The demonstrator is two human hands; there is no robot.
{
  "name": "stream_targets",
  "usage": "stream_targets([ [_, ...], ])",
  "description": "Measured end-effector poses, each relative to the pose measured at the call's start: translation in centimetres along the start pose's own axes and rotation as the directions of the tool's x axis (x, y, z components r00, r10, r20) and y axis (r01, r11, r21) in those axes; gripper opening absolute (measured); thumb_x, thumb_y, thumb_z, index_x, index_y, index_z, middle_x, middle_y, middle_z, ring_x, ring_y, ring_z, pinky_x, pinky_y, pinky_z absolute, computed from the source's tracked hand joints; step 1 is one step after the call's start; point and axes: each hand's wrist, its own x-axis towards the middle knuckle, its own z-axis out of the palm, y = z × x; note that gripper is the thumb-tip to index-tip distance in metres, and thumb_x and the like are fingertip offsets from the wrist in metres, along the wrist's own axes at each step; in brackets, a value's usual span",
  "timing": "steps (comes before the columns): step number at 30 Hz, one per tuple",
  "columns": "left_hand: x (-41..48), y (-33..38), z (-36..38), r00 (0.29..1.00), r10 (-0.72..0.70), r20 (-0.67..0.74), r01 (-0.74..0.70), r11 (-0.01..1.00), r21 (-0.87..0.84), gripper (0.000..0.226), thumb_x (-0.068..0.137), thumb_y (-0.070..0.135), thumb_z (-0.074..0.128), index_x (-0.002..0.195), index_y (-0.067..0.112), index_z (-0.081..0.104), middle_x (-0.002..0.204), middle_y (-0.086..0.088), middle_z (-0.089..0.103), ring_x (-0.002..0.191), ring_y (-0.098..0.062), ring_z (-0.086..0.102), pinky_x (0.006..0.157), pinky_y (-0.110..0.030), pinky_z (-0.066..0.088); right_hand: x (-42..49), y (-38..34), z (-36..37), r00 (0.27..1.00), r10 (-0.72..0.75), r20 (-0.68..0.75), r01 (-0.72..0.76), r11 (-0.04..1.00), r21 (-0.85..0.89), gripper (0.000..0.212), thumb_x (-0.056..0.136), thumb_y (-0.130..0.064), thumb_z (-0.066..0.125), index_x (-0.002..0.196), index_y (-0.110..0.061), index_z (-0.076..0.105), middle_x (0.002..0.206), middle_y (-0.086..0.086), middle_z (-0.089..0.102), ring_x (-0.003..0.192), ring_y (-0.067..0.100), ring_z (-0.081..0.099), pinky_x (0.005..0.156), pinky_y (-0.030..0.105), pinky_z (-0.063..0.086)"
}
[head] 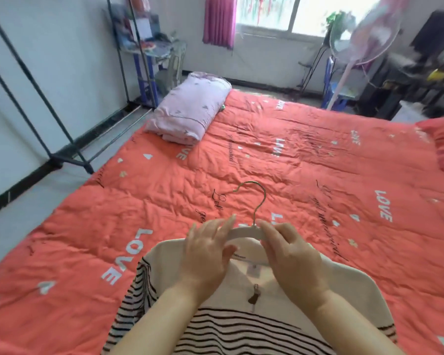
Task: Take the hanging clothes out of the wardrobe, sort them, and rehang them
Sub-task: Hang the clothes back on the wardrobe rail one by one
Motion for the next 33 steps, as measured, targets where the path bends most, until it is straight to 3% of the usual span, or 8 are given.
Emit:
stream_targets([
  [3, -2.1, 1.0, -7.6, 0.992, -0.016, -0.128, 0.02, 0.999, 0.029, 0.049, 0.087, 0.038, 0.041, 0.136, 0.03, 0.036, 0.11, 0.003, 0.062, 0.103, -0.014, 0.049, 0.096, -0.035, 0.033, 2.5, -6.3, -4.9, 0.996, -0.075, -0.046, 0.078, 0.995, 0.07, 0.032, 0.082, -0.028, 0.048, 0.114, -0.027, 0.049, 0.073, -0.004, 0.057, 0.04, 0.018, 0.052, 0.03, 0.025, 0.04],
  [8, -8.7, 2.9, -20.6, 0.916, -0.017, -0.4, 0.099, 0.977, 0.186, 0.047, 0.084, 0.031, 0.045, 0.131, 0.029, 0.043, 0.091, 0.005, 0.062, 0.082, -0.014, 0.055, 0.075, -0.033, 0.045, 3.5, -17.1, -12.3, 0.959, -0.267, -0.096, 0.283, 0.927, 0.248, 0.034, 0.079, -0.035, 0.046, 0.113, -0.033, 0.05, 0.08, -0.009, 0.055, 0.046, 0.016, 0.055, 0.034, 0.028, 0.038],
  [11, -14.6, 3.6, -27.4, 0.864, -0.045, -0.501, 0.213, 0.936, 0.282, 0.047, 0.081, 0.032, 0.045, 0.128, 0.03, 0.045, 0.085, 0.009, 0.061, 0.082, -0.006, 0.049, 0.075, -0.023, 0.034, 2.9, -23.9, -15.2, 0.91, -0.399, -0.111, 0.41, 0.831, 0.376, 0.038, 0.077, -0.033, 0.053, 0.114, -0.034, 0.05, 0.083, -0.011, 0.051, 0.05, 0.014, 0.057, 0.039, 0.024, 0.04],
  [13, -18.8, 4.0, -31.8, 0.824, -0.074, -0.562, 0.308, 0.891, 0.334, 0.047, 0.08, 0.031, 0.045, 0.127, 0.031, 0.044, 0.084, 0.01, 0.06, 0.081, -0.004, 0.048, 0.074, -0.022, 0.032, 2.5, -28.9, -16.7, 0.864, -0.485, -0.137, 0.489, 0.741, 0.461, 0.036, 0.079, -0.032, 0.049, 0.115, -0.035, 0.05, 0.086, -0.012, 0.048, 0.053, 0.014, 0.058, 0.041, 0.029, 0.047],
  [18, -29.7, 4.8, -42.6, 0.659, -0.082, -0.748, 0.548, 0.733, 0.403, 0.045, 0.078, 0.026, 0.041, 0.123, 0.029, 0.046, 0.081, 0.01, 0.06, 0.077, -0.004, 0.049, 0.066, -0.029, 0.046, -0.2, -42.8, -21.7, 0.717, -0.662, -0.218, 0.654, 0.532, 0.537, 0.038, 0.077, -0.033, 0.058, 0.115, -0.035, 0.051, 0.082, -0.012, 0.055, 0.049, 0.011, 0.057, 0.035, 0.028, 0.045],
  [22, -39.2, 5.2, -51.2, 0.562, -0.017, -0.827, 0.652, 0.624, 0.431, 0.042, 0.08, 0.025, 0.041, 0.122, 0.028, 0.046, 0.077, 0.009, 0.059, 0.072, -0.009, 0.053, 0.064, -0.03, 0.044, -3.9, -54.2, -25.7, 0.635, -0.743, -0.211, 0.686, 0.417, 0.596, 0.044, 0.072, -0.026, 0.078, 0.111, -0.035, 0.059, 0.083, -0.012, 0.059, 0.052, 0.007, 0.059, 0.037, 0.021, 0.039],
  [26, -49.5, 4.9, -59.6, 0.512, 0.028, -0.859, 0.738, 0.497, 0.456, 0.039, 0.084, 0.032, 0.044, 0.123, 0.031, 0.046, 0.078, 0.009, 0.06, 0.067, -0.014, 0.059, 0.064, -0.03, 0.045, -8.8, -66.4, -28.1, 0.573, -0.776, -0.263, 0.685, 0.277, 0.674, 0.036, 0.091, -0.037, 0.052, 0.125, -0.048, 0.048, 0.111, -0.018, 0.052, 0.09, 0.013, 0.063, 0.065, 0.031, 0.048],
  [33, -66.9, 5.6, -73.0, 0.404, 0.082, -0.911, 0.869, 0.276, 0.411, 0.034, 0.083, 0.034, 0.047, 0.114, 0.028, 0.06, 0.074, 0.008, 0.061, 0.065, -0.015, 0.061, 0.06, -0.034, 0.048, -17.5, -86.6, -32.5, 0.436, -0.804, -0.403, 0.61, -0.066, 0.79, 0.045, 0.093, -0.03, 0.053, 0.135, -0.039, 0.042, 0.107, -0.015, 0.047, 0.094, 0.012, 0.058, 0.071, 0.024, 0.045],
])
